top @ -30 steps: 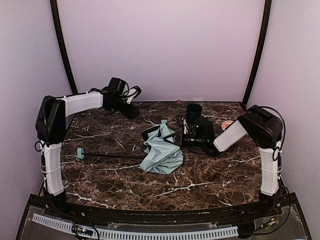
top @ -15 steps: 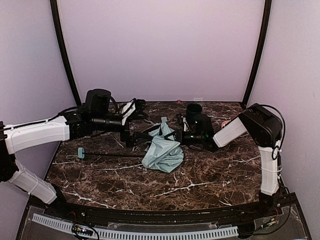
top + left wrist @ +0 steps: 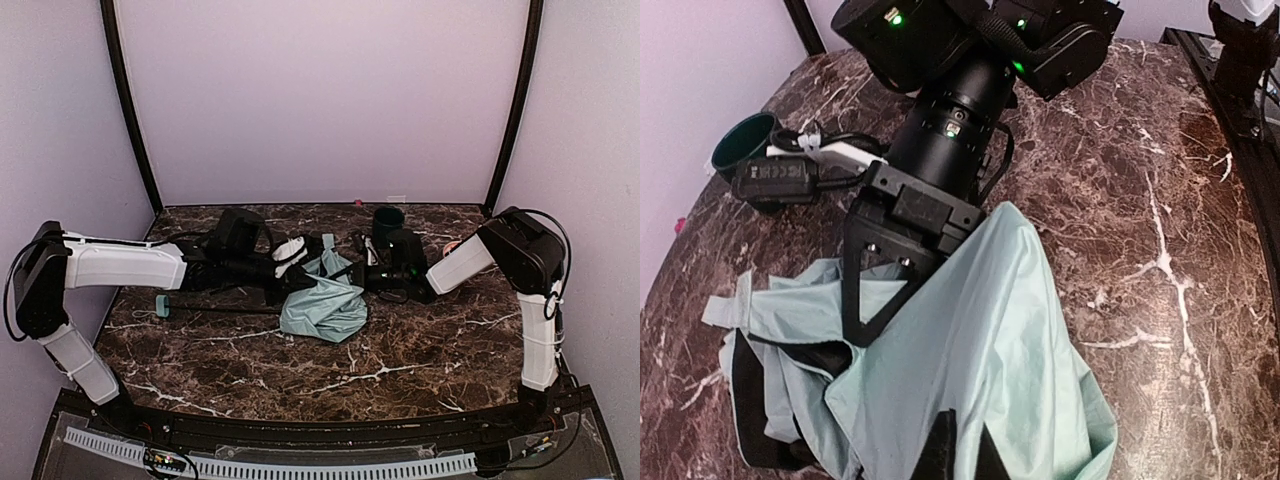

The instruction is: Put away the umbrella

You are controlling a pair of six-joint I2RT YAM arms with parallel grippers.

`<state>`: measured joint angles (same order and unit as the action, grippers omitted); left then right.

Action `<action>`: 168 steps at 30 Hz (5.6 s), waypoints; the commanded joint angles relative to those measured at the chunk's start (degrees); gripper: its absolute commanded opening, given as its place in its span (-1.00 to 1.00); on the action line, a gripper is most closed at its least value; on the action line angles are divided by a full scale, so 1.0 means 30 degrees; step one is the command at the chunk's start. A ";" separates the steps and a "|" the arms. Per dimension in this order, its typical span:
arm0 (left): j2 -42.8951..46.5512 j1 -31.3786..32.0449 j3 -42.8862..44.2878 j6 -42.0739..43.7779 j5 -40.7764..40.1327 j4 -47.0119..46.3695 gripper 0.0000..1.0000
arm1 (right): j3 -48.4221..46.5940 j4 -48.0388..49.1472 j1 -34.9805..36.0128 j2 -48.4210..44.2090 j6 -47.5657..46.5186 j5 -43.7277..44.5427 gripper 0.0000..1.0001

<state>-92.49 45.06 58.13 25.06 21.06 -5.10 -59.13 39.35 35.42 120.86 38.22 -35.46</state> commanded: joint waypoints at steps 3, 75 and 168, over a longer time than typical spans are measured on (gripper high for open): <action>-0.0868 0.0127 0.1317 -0.2036 -0.0410 -0.1942 -1.00 | 0.0074 -0.0925 -0.0045 -0.0074 -0.0570 -0.1343 -1.00; -1.1470 -0.2422 1.2056 -0.5997 -0.0816 0.4731 -1.00 | -0.1320 -1.1944 -0.0584 0.0765 -0.5360 -0.1559 -1.00; 0.0364 -0.0451 0.0437 -0.5735 0.5509 0.0339 -1.00 | -0.1464 -1.1659 0.0735 -0.9439 -0.6728 0.0501 0.11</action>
<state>-93.62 42.65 57.76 5.74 37.32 -6.48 -60.34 7.88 36.47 84.07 18.94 -36.45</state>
